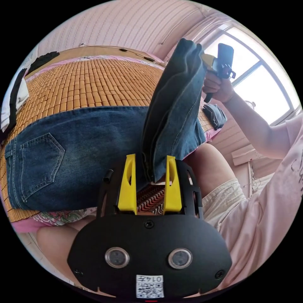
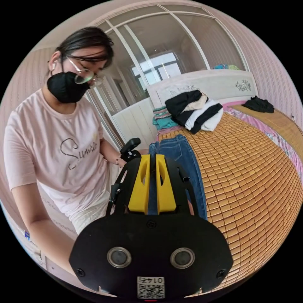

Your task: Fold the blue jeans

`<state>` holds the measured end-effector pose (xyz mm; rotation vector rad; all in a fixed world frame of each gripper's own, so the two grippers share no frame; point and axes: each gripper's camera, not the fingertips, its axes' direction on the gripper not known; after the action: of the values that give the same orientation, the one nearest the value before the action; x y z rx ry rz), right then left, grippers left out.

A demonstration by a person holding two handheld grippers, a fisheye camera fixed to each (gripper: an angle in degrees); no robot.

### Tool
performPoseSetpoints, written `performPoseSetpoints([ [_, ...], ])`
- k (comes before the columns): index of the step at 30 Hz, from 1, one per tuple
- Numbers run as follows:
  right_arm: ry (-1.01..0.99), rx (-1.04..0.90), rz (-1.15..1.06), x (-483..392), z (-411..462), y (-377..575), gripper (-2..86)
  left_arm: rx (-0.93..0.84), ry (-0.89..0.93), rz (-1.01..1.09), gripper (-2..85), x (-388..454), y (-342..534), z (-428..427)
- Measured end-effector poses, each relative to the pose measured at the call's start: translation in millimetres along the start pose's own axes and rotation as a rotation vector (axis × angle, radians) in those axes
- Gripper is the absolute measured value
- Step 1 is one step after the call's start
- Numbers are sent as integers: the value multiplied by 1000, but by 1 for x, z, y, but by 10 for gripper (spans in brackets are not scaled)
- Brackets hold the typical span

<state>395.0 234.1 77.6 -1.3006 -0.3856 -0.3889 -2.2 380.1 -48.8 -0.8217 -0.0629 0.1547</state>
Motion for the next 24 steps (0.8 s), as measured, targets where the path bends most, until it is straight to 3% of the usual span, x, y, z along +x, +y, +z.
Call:
performPoseSetpoints([
  [6, 50, 124, -35, -30, -43, -8, 18, 21, 177, 119, 34, 14, -4, -22],
  [12, 91, 90, -56, -13, -32, -69, 18, 184, 127, 159, 9, 29, 10, -122],
  [18, 32, -60, -124, 45, 102, -215, 22, 302, -68, 84, 14, 0, 62, -284],
  [22, 163, -155, 208, 123, 247, -249, 30, 308, -338, -200, 45, -95, 110, -348],
  [24, 114, -216, 336, 142, 283, -230, 33, 257, -438, -334, 52, -147, 135, -344],
])
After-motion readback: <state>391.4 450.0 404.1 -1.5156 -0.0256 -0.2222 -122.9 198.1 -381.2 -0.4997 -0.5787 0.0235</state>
